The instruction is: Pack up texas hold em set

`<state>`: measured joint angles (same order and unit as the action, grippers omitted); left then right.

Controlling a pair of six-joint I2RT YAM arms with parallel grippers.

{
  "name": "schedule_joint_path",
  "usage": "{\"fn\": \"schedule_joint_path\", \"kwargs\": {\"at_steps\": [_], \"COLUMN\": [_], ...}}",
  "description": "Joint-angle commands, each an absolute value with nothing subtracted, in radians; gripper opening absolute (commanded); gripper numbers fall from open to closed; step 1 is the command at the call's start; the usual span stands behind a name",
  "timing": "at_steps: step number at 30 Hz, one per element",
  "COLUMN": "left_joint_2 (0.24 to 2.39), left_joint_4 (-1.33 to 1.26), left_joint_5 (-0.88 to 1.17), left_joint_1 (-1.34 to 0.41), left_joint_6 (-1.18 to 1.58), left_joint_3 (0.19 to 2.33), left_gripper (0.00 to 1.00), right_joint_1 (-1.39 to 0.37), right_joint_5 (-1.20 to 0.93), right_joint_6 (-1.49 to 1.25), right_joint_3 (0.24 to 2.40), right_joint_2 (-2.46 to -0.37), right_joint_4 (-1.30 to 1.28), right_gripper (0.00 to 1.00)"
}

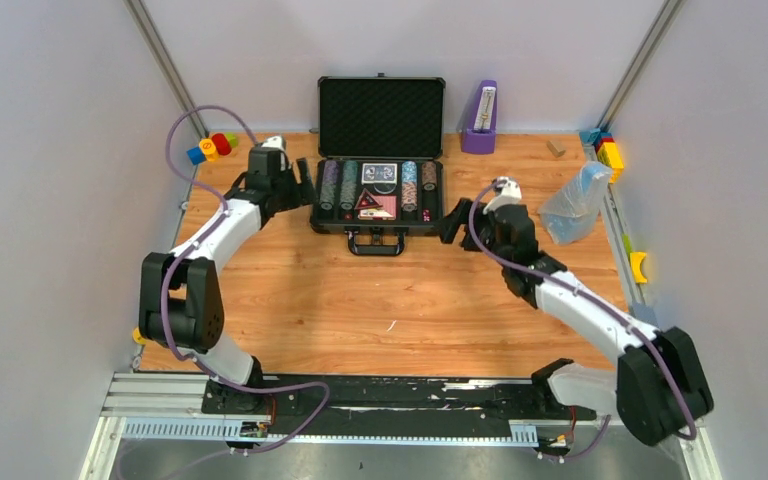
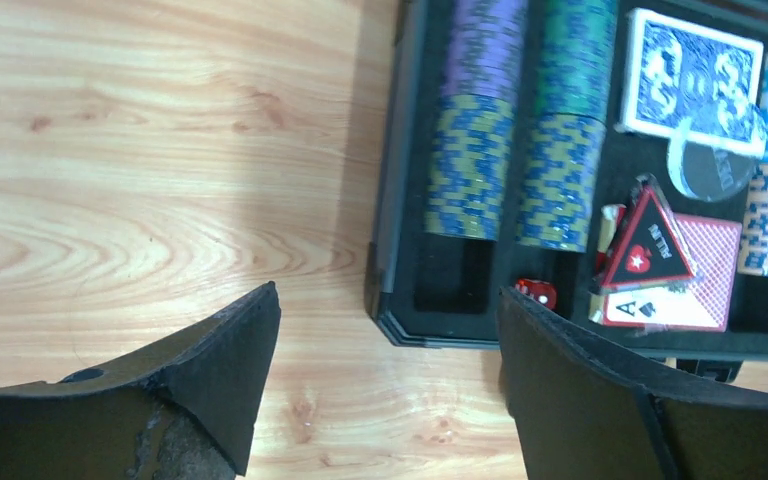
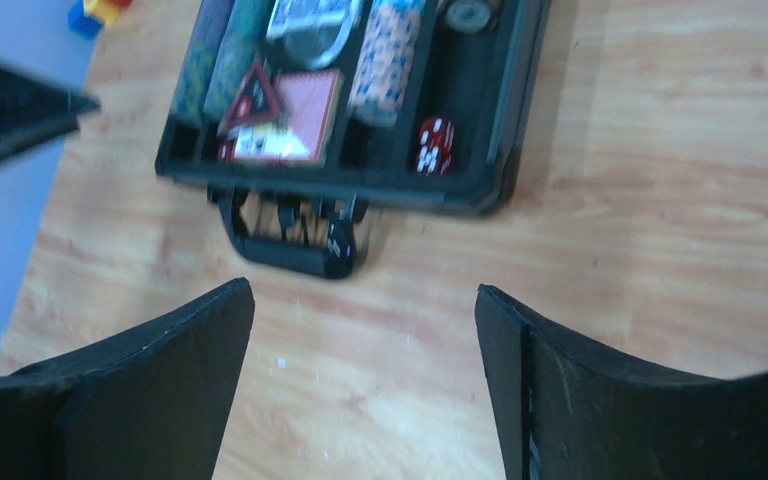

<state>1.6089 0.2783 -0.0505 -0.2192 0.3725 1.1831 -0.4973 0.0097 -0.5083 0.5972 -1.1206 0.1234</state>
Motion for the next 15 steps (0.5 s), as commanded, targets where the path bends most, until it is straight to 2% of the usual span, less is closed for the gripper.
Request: {"fn": "schedule_joint_path", "kwargs": {"at_steps": [1, 7, 11, 15], "left_joint_2": [1.584, 1.680, 1.744, 1.784], "left_joint_4": [0.054, -0.018, -0.056, -0.068], "left_joint_5": [0.193, 0.276, 0.325, 0.344], "left_joint_1": [-0.122, -0.093, -0.093, -0.092], "left_joint_6": [0.513, 0.540, 0.556, 0.565], "left_joint_3": [1.080, 1.057, 1.062, 1.063], "left_gripper": [0.82, 0.63, 0.61, 0.54], "right_joint_1": [-0.395, -0.358, -0.329, -0.307], "right_joint_5": [-0.077, -0.053, -0.074, -0.099], "right_joint_6": [-0.623, -0.589, -0.586, -0.603], "right_joint_3": [0.781, 0.990, 1.084, 1.132], "right_joint_2": [-1.296, -1.556, -1.681, -1.771], "right_joint_4": [0.074, 0.005, -0.053, -0.058], "right_gripper": [0.81, 0.71, 0.58, 0.58]}}
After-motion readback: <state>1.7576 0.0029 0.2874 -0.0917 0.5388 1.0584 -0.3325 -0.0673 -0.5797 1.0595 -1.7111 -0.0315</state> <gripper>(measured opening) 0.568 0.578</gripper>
